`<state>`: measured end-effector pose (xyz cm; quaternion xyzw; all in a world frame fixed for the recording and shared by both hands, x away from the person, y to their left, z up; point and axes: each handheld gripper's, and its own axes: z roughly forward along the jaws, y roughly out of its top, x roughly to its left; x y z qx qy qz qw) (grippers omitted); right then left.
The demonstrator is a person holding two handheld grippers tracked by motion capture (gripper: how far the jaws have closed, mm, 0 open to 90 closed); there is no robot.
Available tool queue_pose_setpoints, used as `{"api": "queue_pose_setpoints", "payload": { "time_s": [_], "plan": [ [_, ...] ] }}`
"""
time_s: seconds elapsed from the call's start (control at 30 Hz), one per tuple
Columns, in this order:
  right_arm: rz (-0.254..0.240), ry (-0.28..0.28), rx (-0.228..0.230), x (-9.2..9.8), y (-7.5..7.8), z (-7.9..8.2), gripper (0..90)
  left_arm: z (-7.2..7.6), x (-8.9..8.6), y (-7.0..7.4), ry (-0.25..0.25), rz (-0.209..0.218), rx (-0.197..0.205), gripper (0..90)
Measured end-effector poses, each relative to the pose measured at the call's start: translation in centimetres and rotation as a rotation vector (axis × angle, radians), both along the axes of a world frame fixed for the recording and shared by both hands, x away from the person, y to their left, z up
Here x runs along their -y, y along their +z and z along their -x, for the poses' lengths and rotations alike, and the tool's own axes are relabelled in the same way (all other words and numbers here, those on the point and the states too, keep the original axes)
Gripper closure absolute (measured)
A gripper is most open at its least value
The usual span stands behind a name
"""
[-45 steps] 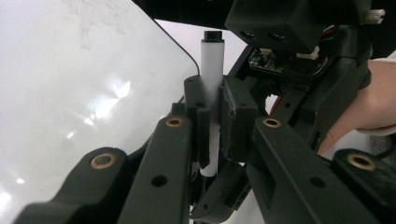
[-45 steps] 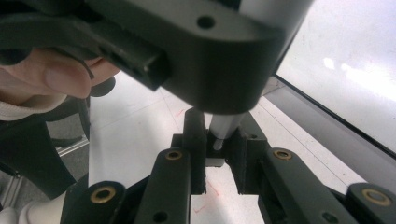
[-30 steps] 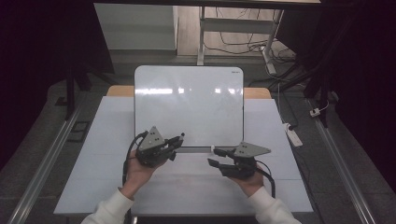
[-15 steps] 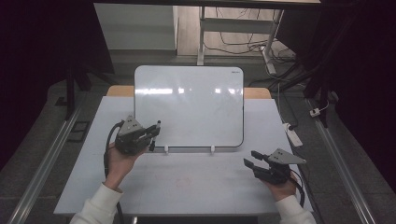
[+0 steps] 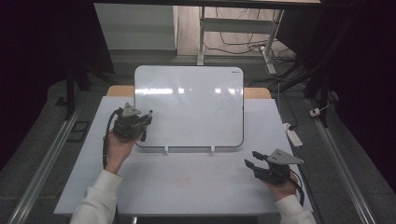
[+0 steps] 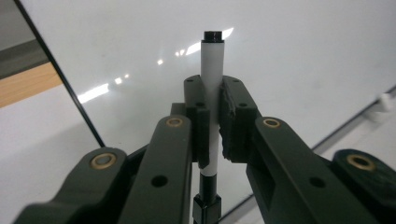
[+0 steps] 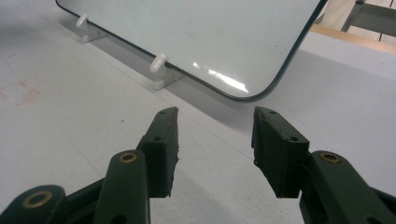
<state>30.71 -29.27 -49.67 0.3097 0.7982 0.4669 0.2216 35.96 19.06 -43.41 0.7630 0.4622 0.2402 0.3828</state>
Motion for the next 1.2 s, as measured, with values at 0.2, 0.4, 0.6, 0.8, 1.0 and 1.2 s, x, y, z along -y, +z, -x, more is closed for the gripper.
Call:
{"api": "queue_pose_setpoints", "payload": {
  "time_s": [0.2, 0.4, 0.6, 0.8, 1.0, 1.2],
  "plan": [
    [0.007, 0.003, 0.003, -0.1, -0.1, 0.0, 50.8, -1.6, 0.6, -1.1, 0.019, -0.071, -0.042, 81.6],
    [0.009, 0.011, 0.001, -0.2, -0.2, 0.0, 50.7, -2.5, 1.1, -1.6, 0.031, -0.098, -0.05, 81.4],
    [0.017, 0.012, 0.002, -0.2, -0.3, 0.0, 50.7, -3.1, 1.7, -1.6, 0.031, -0.142, -0.056, 81.2],
    [0.019, 0.019, 0.0, -0.2, -0.3, 0.0, 50.8, -3.5, 2.3, -1.9, 0.026, -0.183, -0.064, 80.3],
    [0.02, 0.029, 0.009, -0.3, -0.2, 0.1, 50.6, -3.4, 2.4, -1.8, 0.02, -0.198, -0.056, 74.9],
    [0.02, 0.022, 0.012, -0.2, -0.2, 0.0, 50.6, -2.5, 2.1, -1.0, -0.01, -0.145, -0.019, 61.9]
  ]
}}
